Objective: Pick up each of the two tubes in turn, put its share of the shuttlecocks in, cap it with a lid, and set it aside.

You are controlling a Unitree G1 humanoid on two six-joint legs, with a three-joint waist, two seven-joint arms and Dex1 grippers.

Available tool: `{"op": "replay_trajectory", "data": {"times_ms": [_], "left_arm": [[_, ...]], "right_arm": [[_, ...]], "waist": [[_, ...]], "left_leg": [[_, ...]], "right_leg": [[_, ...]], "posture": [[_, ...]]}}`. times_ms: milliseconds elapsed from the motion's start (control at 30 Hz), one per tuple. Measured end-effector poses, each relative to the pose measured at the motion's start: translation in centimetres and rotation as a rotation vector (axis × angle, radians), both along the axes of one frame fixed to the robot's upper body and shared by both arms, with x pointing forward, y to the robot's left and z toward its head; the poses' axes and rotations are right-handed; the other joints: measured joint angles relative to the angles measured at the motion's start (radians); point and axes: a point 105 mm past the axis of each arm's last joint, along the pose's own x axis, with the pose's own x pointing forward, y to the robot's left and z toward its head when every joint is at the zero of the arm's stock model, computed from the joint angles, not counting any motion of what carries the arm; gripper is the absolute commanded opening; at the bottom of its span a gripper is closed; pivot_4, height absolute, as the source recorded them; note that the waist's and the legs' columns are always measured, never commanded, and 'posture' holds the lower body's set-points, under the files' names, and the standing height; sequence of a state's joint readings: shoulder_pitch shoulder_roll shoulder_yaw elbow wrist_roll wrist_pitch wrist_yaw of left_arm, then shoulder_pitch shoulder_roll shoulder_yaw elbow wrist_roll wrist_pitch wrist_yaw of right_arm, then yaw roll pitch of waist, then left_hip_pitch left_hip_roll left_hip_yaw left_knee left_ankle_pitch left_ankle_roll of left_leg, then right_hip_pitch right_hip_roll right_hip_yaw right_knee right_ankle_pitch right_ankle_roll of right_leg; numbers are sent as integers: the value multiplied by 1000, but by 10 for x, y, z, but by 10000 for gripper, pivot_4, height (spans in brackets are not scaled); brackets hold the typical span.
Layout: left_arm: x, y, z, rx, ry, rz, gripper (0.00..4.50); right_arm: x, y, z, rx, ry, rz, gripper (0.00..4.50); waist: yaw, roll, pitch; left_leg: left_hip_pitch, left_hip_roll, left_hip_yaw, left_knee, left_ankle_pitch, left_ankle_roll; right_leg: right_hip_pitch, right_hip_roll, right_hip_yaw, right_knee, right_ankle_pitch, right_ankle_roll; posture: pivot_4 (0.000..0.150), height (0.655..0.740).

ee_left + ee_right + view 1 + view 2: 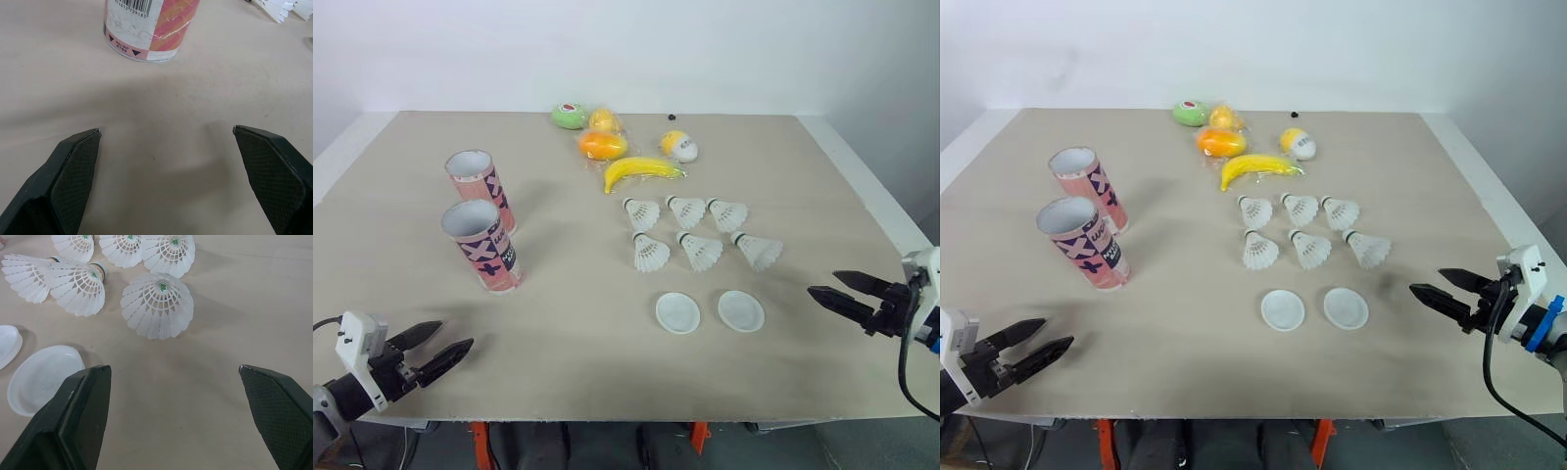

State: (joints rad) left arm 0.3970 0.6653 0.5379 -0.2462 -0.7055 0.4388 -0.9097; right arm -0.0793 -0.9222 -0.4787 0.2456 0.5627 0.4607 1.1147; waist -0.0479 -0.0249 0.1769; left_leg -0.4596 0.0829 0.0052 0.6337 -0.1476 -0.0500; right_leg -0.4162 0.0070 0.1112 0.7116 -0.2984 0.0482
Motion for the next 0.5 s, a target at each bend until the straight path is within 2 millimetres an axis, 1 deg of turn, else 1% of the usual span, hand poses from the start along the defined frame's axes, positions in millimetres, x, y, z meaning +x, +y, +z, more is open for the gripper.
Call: {"op": "replay_trajectory", "data": {"times_ms": [67,100,233,500], "left_arm": [[1,0,0,-2,0,2,45000],[5,-2,3,-7,-9,1,45000],[9,-7,11,-18,-38,-9,45000],[9,-13,12,-39,-30,-7,45000]], "right_arm": [[0,0,0,0,0,0,44733],[0,0,0,-1,-1,1,44733],[1,3,3,-9,-9,12,44733],[3,6,3,-7,-7,21,44733]], "waist": [[0,0,0],[0,0,0],[0,0,0],[0,0,0]], "left_leg": [[0,0,0,0,0,0],[0,0,0,0,0,0],[0,0,0,0,0,0],[0,0,0,0,0,0]], "right_leg": [[0,0,0,0,0,0],[0,0,0,0,0,0],[1,0,0,0,0,0],[1,0,0,0,0,0]], "posture": [[1500,6946],[1500,6946],[1500,6946],[1500,6946]]}}
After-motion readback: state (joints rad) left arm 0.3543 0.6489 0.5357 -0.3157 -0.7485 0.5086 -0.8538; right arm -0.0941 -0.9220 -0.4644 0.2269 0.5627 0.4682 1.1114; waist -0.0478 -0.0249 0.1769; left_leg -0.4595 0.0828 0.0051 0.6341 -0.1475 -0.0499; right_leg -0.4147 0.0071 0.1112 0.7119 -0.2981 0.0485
